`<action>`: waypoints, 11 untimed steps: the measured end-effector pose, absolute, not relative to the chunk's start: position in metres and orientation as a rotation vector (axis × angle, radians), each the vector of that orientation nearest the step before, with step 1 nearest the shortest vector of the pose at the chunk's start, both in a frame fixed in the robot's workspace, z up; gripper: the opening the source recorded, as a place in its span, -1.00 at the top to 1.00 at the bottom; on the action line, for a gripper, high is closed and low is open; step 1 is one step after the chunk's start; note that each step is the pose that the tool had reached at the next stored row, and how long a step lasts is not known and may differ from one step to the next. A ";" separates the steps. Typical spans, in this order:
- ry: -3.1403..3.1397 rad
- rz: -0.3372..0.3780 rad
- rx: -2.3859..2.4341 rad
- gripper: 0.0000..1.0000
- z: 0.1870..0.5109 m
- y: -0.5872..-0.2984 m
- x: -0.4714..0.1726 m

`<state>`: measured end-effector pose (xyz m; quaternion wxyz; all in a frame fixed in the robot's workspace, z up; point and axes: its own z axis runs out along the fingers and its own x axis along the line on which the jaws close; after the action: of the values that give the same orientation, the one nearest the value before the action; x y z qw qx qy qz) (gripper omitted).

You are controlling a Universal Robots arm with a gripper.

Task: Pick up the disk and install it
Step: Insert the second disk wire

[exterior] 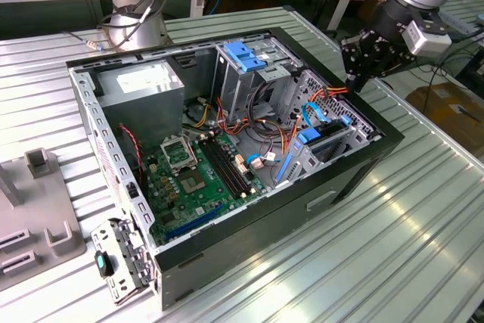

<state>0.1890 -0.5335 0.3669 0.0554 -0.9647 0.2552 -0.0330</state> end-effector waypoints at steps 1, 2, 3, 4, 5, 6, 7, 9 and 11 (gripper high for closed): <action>0.775 -0.100 -2.928 0.52 0.367 -0.532 0.189; 0.775 -0.100 -2.928 0.52 0.367 -0.531 0.189; 0.775 -0.100 -2.928 0.52 0.367 -0.530 0.189; 0.775 -0.100 -2.928 0.52 0.367 -0.530 0.189; 0.775 -0.100 -2.928 0.52 0.367 -0.530 0.189; 0.775 -0.101 -2.929 0.52 0.367 -0.531 0.189; 0.775 -0.101 -2.929 0.52 0.367 -0.531 0.189; 0.775 -0.101 -2.929 0.52 0.367 -0.531 0.190; 0.775 -0.101 -2.930 0.52 0.367 -0.532 0.190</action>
<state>0.1896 -0.5315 0.3668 0.0548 -0.9648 0.2552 -0.0332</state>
